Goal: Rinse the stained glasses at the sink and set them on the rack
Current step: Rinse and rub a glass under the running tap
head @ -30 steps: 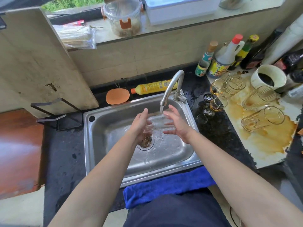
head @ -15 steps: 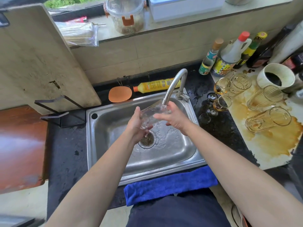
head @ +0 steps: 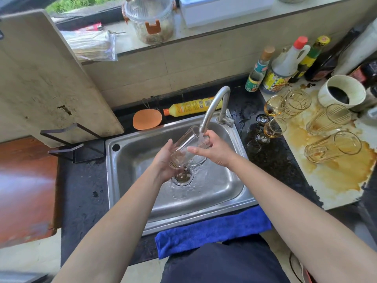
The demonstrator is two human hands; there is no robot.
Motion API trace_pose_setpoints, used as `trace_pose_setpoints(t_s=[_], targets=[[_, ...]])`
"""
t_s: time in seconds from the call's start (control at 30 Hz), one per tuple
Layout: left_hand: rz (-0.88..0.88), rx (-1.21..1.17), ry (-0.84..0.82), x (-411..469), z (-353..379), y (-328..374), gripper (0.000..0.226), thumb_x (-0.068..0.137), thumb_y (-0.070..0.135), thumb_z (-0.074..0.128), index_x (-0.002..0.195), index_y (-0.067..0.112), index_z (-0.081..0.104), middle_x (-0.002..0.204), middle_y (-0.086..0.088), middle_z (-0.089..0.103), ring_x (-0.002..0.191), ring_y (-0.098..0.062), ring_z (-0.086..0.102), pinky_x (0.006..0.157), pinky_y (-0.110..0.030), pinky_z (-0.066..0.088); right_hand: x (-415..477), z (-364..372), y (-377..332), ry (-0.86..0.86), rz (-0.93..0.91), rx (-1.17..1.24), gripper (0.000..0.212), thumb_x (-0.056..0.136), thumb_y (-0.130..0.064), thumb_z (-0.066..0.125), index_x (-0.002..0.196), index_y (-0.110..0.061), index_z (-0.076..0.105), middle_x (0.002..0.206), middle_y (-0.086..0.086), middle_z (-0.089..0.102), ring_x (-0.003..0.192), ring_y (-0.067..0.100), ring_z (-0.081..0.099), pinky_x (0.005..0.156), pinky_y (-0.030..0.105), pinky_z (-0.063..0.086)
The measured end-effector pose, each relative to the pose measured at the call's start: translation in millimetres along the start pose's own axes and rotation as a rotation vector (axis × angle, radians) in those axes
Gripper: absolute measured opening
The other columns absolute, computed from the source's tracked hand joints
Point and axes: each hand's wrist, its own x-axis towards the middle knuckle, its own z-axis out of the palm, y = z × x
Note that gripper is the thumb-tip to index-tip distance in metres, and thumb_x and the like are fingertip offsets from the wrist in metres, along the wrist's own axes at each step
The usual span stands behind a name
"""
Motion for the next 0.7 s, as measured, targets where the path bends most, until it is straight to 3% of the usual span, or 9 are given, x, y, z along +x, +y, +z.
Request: trace_pose_setpoints(t_s=[0.07, 0.13, 0.2, 0.33, 0.47, 0.53, 0.57, 0.63, 0.7], targets=[[-0.031, -0.046, -0.003, 0, 1, 0, 0.044, 0.099, 0.053, 0.049, 0.115, 0.015, 0.063, 0.102, -0.010, 0.067, 0.081, -0.024, 0.063, 0.071, -0.035, 0.051, -1, 2, -4, -0.064, 0.024, 0.123, 0.075, 0.085, -0.050, 0.075, 0.146, -0.028, 0.037, 0.116, 0.001, 0.068, 0.094, 0.016, 0.071, 0.083, 0.027, 0.051], [-0.062, -0.082, -0.008, 0, 3, 1, 0.046, 0.097, 0.052, 0.053, 0.121, 0.013, 0.061, 0.114, -0.012, 0.063, 0.081, -0.025, 0.062, 0.063, -0.032, 0.055, -1, 6, -4, -0.077, 0.064, 0.276, 0.067, 0.089, -0.044, 0.073, 0.144, -0.025, 0.038, 0.108, 0.003, 0.067, 0.070, 0.014, 0.069, 0.084, 0.037, 0.057], [-0.078, -0.051, -0.044, 0, 7, 1, 0.041, 0.100, 0.050, 0.050, 0.111, 0.014, 0.064, 0.113, -0.011, 0.064, 0.082, -0.024, 0.061, 0.068, -0.033, 0.053, 1, 8, 0, -0.032, 0.094, 0.405, 0.069, 0.086, -0.040, 0.079, 0.142, -0.023, 0.043, 0.111, 0.007, 0.065, 0.062, 0.007, 0.061, 0.087, 0.042, 0.057], [0.046, 0.229, -0.116, 1, 17, 4, 0.051, 0.100, 0.057, 0.045, 0.121, 0.015, 0.066, 0.124, -0.013, 0.066, 0.102, -0.028, 0.064, 0.081, -0.041, 0.052, 2, 0, 3, 0.093, 0.030, 0.201, 0.078, 0.068, -0.040, 0.092, 0.136, -0.027, 0.054, 0.128, -0.006, 0.063, 0.110, 0.015, 0.063, 0.098, 0.043, 0.053], [0.112, 0.368, -0.268, -1, 24, 17, 0.064, 0.090, 0.072, 0.049, 0.125, 0.022, 0.068, 0.125, -0.011, 0.067, 0.114, -0.032, 0.065, 0.095, -0.053, 0.053, 1, -8, 2, 0.040, 0.008, -0.041, 0.081, 0.060, -0.037, 0.095, 0.132, -0.029, 0.060, 0.119, -0.010, 0.070, 0.109, 0.019, 0.067, 0.099, 0.043, 0.053], [0.167, 0.444, -0.315, -2, 28, 22, 0.050, 0.091, 0.055, 0.063, 0.126, 0.019, 0.069, 0.123, -0.014, 0.069, 0.108, -0.033, 0.070, 0.091, -0.050, 0.058, 3, -12, 6, 0.015, -0.018, -0.081, 0.088, 0.054, -0.041, 0.094, 0.134, -0.032, 0.059, 0.116, -0.010, 0.072, 0.103, 0.016, 0.070, 0.094, 0.040, 0.057], [0.206, 0.472, -0.287, -2, 32, 23, 0.040, 0.094, 0.036, 0.067, 0.128, 0.014, 0.067, 0.123, -0.017, 0.069, 0.104, -0.034, 0.071, 0.086, -0.048, 0.061, 3, -13, 9, 0.000, -0.028, -0.061, 0.087, 0.059, -0.033, 0.095, 0.137, -0.028, 0.056, 0.111, -0.011, 0.071, 0.097, 0.011, 0.070, 0.087, 0.031, 0.057], [0.297, 0.471, -0.153, 4, 36, 22, 0.031, 0.097, 0.005, 0.058, 0.127, 0.002, 0.064, 0.122, -0.025, 0.066, 0.098, -0.036, 0.070, 0.070, -0.040, 0.064, 1, -15, 12, -0.032, -0.038, -0.022, 0.079, 0.074, -0.006, 0.086, 0.143, -0.019, 0.048, 0.083, -0.018, 0.067, 0.067, -0.005, 0.062, 0.065, 0.012, 0.048], [0.354, 0.414, -0.097, 7, 37, 19, 0.029, 0.098, -0.002, 0.053, 0.125, -0.003, 0.063, 0.123, -0.027, 0.064, 0.104, -0.038, 0.067, 0.063, -0.036, 0.062, -2, -13, 16, -0.030, -0.040, -0.001, 0.075, 0.082, 0.001, 0.075, 0.147, -0.019, 0.044, 0.068, -0.020, 0.059, 0.058, -0.002, 0.053, 0.061, 0.016, 0.044]])
